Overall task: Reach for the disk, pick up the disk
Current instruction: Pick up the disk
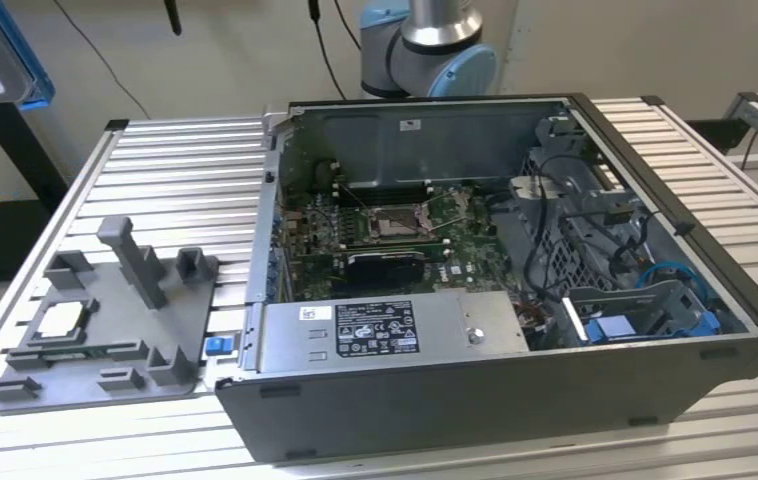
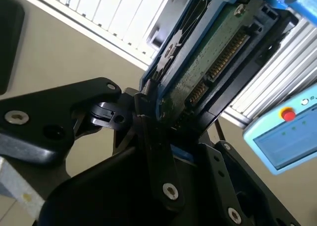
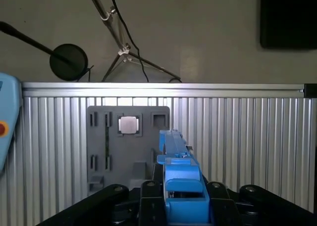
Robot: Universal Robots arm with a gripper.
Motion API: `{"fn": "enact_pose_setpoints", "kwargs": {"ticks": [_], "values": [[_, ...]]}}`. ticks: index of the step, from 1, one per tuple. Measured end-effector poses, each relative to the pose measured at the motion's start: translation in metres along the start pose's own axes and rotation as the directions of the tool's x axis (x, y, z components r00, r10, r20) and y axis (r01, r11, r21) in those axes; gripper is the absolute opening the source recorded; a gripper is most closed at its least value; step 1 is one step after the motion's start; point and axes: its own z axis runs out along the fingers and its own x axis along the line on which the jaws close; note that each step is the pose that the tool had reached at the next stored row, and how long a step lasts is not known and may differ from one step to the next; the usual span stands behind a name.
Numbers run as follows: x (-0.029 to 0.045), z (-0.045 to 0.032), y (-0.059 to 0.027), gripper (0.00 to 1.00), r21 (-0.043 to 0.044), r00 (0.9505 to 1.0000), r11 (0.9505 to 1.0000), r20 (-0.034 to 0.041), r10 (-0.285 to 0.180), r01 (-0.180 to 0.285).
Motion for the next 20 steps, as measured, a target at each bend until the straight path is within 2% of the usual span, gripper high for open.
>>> {"fn": "enact_pose_setpoints", "kwargs": {"ticks": [5, 14, 20], "values": [[-0.0006, -0.0074, 0.0001, 0.0, -0.0002, 1.0, 1.0, -0.0001, 0.0, 0.0], [-0.0005, -0.0074, -0.0002, 0.0, 0.0001, 1.0, 1.0, 0.0011, 0.0, 0.0], [-0.0007, -0.0077, -0.0094, 0.0, -0.0002, 1.0, 1.0, 0.0018, 0.0, 0.0]]}}
